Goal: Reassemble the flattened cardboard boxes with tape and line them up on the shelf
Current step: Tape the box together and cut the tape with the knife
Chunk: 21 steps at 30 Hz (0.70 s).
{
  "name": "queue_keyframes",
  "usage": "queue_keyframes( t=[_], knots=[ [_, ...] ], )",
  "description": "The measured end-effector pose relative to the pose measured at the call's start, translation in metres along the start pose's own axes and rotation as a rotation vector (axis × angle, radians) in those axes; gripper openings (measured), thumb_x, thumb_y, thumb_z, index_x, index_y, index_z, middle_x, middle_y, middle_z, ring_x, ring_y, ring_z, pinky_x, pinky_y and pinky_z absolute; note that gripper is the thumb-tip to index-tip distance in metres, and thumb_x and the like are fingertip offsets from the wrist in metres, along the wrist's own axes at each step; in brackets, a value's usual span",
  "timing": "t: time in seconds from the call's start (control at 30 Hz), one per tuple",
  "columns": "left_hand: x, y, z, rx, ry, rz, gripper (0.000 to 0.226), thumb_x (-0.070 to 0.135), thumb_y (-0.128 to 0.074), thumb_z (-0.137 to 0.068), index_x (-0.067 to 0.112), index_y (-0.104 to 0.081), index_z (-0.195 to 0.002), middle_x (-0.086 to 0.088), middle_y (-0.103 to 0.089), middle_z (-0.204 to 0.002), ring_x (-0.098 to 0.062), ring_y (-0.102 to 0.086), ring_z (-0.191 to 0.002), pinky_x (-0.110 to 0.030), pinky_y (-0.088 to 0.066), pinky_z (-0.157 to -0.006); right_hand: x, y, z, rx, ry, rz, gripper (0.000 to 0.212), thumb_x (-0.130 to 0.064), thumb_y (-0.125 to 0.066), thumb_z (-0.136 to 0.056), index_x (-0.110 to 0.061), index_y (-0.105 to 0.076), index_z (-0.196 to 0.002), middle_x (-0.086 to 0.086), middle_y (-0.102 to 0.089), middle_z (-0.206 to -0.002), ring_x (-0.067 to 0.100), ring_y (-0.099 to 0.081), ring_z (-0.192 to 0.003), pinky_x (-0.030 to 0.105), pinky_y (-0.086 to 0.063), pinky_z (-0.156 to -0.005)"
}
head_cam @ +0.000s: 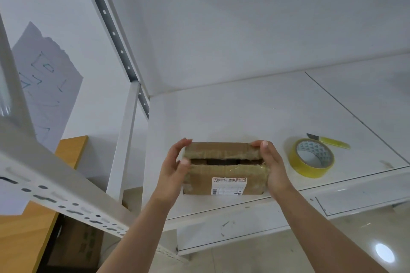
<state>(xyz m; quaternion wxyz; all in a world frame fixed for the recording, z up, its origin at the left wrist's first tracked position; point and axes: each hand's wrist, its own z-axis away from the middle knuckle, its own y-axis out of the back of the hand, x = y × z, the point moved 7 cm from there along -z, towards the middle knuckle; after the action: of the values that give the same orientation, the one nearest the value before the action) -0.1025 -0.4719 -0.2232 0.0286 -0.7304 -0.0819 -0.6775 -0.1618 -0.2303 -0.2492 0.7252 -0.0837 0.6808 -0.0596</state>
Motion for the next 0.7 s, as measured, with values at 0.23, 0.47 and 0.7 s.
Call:
queue_keyframes(
  t=[0.23,0.47,0.7],
  knots=[
    [-0.003,-0.001,-0.007,0.201,0.044,-0.346,0.014,0.014,-0.073,-0.086,0.021,-0.067,-0.096,0.011,-0.047,-0.133,-0.007,-0.048,-0.125,-0.031,-0.038,-0.104,0.001,0.003,-0.003,-0.055,-0.062,0.100,0.035,-0.055,-0.054,-0.090,-0.025,-0.064,-0.104,0.018,-0.064,-0.115,0.030,-0.061,-0.109,0.053,-0.046,-0.101],
    [0.024,-0.040,-0.019,-0.004,-0.127,-0.964,0.054,0.042,-0.048,-0.099,0.025,-0.034,-0.148,0.001,-0.017,-0.162,-0.021,0.001,-0.152,-0.040,0.002,-0.119,0.003,0.004,-0.004,-0.080,-0.062,0.246,0.026,-0.010,-0.062,-0.094,-0.035,-0.058,-0.101,0.009,-0.061,-0.116,0.034,-0.058,-0.112,0.055,-0.049,-0.097],
    [-0.013,-0.067,-0.017,-0.292,-0.079,-1.414,0.070,0.065,0.005,-0.089,0.037,0.011,-0.153,0.001,0.013,-0.164,-0.024,0.016,-0.150,-0.048,0.001,-0.121,-0.049,0.034,-0.009,0.039,0.275,0.829,0.022,-0.022,-0.064,-0.093,-0.017,-0.065,-0.114,-0.003,-0.065,-0.116,0.018,-0.056,-0.116,0.026,-0.041,-0.098]
  ],
)
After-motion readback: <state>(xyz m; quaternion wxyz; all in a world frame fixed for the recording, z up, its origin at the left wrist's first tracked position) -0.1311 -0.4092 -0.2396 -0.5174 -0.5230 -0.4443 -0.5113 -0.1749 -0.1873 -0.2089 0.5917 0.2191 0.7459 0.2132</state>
